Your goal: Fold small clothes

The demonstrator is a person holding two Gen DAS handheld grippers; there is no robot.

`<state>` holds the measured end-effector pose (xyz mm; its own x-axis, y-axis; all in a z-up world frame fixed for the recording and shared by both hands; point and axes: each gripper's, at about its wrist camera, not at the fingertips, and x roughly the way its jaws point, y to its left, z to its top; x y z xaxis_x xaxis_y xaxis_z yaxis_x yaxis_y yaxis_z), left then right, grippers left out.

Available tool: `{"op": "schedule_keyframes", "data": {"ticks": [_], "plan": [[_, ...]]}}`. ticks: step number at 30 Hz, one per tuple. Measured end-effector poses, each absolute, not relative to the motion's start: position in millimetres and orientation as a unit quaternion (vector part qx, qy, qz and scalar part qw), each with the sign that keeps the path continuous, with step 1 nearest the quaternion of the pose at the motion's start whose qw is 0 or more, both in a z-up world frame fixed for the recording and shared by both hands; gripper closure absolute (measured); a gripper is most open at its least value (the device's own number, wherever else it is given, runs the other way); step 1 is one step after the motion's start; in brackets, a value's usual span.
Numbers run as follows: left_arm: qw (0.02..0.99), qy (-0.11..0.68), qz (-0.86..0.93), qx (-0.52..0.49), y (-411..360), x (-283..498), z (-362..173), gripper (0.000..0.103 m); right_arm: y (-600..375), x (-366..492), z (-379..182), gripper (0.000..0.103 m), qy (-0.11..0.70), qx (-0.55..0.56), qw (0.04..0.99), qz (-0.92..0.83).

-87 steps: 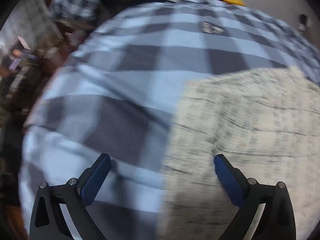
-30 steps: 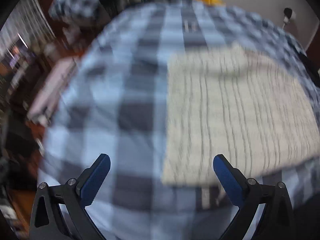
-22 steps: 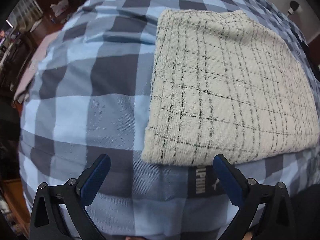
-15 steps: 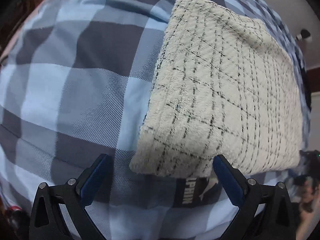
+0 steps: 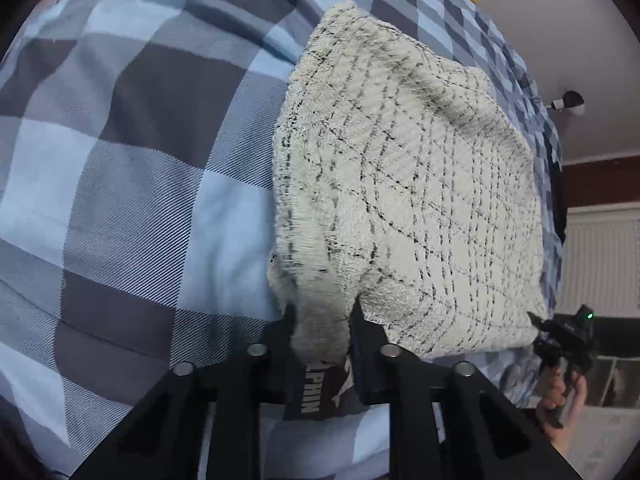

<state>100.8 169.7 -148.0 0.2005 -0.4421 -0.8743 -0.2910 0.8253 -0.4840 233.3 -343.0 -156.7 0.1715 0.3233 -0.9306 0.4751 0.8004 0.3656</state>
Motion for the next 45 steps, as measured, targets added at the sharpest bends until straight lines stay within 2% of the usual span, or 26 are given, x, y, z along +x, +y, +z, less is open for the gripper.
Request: {"op": "schedule_keyframes", "data": {"ticks": [2, 7, 11, 15, 23, 27, 35, 40, 45], "plan": [[0.723, 0.630, -0.054, -0.280, 162.9, 99.3, -140.0, 0.088, -340.5, 232.6, -150.3, 0.086, 0.634, 0.303, 0.709, -0.051], [0.734, 0.611, -0.081, -0.286, 166.4, 74.8, -107.8, 0.091, -347.1, 214.1, -127.0, 0.091, 0.616, 0.333, 0.713, -0.027], [0.752, 0.582, -0.143, -0.275, 159.3, 38.7, -52.8, 0.092, -349.6, 184.7, -91.5, 0.092, 0.602, 0.341, 0.722, 0.024], [0.756, 0.575, -0.157, -0.269, 167.2, 14.1, -23.4, 0.092, -374.6, 156.5, -79.0, 0.092, 0.585, 0.378, 0.716, 0.046], [0.744, 0.565, -0.194, -0.300, 172.2, -43.1, 3.4, 0.092, -380.0, 113.1, -63.9, 0.092, 0.578, 0.398, 0.706, 0.092], [0.753, 0.542, -0.183, -0.326, 176.8, -39.5, 9.2, 0.092, -373.4, 132.1, -53.0, 0.091, 0.569, 0.408, 0.707, 0.101], [0.767, 0.510, -0.102, -0.374, 196.3, 82.4, -26.4, 0.092, -388.0, 246.4, -65.6, 0.092, 0.552, 0.422, 0.716, 0.065], [0.750, 0.511, -0.056, -0.415, 214.2, 164.1, -83.5, 0.092, -385.5, 319.5, -101.5, 0.092, 0.574, 0.422, 0.700, 0.042], [0.735, 0.546, -0.010, -0.403, 213.0, 214.7, -147.3, 0.092, -372.3, 375.8, -151.6, 0.092, 0.602, 0.383, 0.701, 0.028]]}}
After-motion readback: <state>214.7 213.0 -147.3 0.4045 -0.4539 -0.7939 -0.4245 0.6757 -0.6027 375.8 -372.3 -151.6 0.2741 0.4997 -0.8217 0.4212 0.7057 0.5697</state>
